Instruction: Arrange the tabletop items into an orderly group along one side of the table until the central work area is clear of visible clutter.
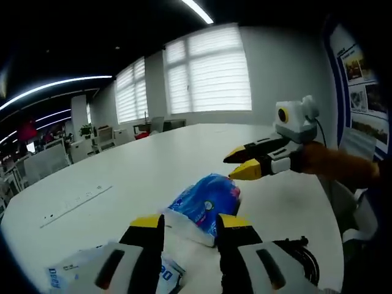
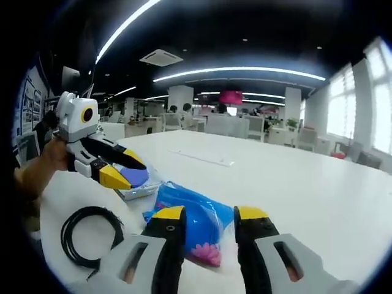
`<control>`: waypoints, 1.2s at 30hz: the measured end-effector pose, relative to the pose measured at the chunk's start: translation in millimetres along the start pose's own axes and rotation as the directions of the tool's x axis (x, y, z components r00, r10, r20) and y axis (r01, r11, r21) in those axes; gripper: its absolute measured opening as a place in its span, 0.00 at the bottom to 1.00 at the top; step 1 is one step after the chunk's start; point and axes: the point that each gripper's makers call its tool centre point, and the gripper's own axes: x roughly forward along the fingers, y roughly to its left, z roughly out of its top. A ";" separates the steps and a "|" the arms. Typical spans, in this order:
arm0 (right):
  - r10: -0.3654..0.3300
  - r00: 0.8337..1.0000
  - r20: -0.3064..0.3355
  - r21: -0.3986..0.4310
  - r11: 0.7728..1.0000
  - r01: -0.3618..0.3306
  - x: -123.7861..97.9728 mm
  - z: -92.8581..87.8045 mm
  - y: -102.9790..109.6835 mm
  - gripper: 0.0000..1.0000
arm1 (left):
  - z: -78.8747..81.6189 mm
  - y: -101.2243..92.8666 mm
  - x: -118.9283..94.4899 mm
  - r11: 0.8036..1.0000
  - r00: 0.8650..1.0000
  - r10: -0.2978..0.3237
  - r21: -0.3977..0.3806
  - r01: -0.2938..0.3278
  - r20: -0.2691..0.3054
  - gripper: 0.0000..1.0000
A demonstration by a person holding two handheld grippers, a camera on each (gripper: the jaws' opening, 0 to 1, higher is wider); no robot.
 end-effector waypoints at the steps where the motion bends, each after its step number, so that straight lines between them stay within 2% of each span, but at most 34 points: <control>1: 0.001 1.000 -0.005 -0.012 1.000 -0.001 1.0 0.1 2.2 0.43 | 0.5 -0.3 -0.9 1.000 1.000 0.003 0.006 -0.003 0.001 0.43; 3: 0.007 1.000 -0.012 -0.035 0.999 -0.007 1.8 0.1 5.5 0.49 | 1.5 -1.9 -5.3 0.999 1.000 0.010 0.039 -0.010 0.002 0.46; 5: 0.020 1.000 -0.008 -0.028 0.999 -0.021 2.4 1.3 10.1 0.58 | -0.9 -4.3 -9.7 0.999 1.000 0.003 0.033 -0.003 -0.006 0.51; 7: 0.025 1.000 -0.011 -0.042 0.999 -0.025 2.6 1.9 13.4 0.63 | -3.4 -5.7 -12.7 1.000 1.000 0.000 0.019 0.000 -0.009 0.60; 9: 0.034 0.999 -0.008 -0.053 0.998 -0.034 2.6 3.5 16.5 0.63 | -6.1 -4.7 -14.7 1.000 1.000 0.011 0.009 -0.011 -0.018 0.65; 12: 0.050 0.998 -0.036 -0.073 0.996 -0.052 3.9 1.1 21.4 0.65 | -8.3 -4.6 -17.8 1.000 1.000 0.009 0.001 -0.009 -0.009 0.65; 21: 0.055 0.998 -0.038 -0.096 0.994 -0.058 4.7 3.3 27.7 0.67 | -12.7 -2.1 -24.6 0.999 1.000 0.015 -0.043 -0.015 0.000 0.65; 29: 0.044 0.998 -0.042 -0.096 0.994 -0.048 4.3 9.4 24.6 0.78 | -15.5 1.5 -38.4 0.998 1.000 0.030 -0.049 -0.030 -0.002 0.76; 36: 0.049 0.998 -0.036 -0.089 0.995 -0.052 0.2 18.5 31.5 0.86 | -18.5 3.8 -52.5 0.999 0.999 0.036 -0.040 -0.036 -0.005 0.83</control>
